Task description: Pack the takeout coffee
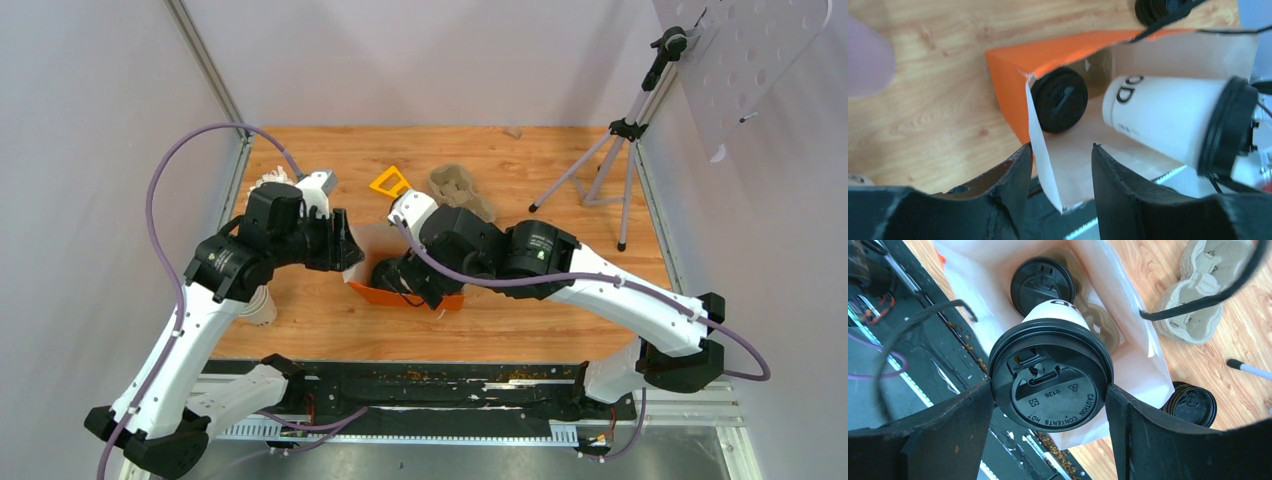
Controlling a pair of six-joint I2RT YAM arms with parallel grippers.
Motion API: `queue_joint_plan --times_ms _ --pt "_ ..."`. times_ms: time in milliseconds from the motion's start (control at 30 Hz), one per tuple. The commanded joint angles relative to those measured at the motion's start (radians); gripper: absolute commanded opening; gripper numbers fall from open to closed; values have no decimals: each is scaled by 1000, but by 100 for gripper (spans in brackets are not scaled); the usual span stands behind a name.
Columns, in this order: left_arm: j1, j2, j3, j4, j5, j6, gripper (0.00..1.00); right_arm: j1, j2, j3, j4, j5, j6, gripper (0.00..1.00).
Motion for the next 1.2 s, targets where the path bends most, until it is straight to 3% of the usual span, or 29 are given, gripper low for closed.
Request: queue_joint_plan --times_ms 0,367,667,833,967,1167 --pt "-1 -59 30 -156 63 -12 56 52 -30 -88 64 67 -38 69" --pt "-1 -126 -5 -170 39 -71 52 133 -19 -153 142 137 -132 69" --pt "-2 -141 -55 -96 119 -38 45 148 -113 -387 361 162 -324 69" --pt "-1 -141 -60 -85 135 -6 41 152 -114 -412 403 152 -389 68" --pt "-1 -163 -90 -57 161 24 29 157 -100 -431 441 151 -416 68" --pt "-2 -183 -92 29 114 83 27 160 -58 -368 426 180 -435 68"
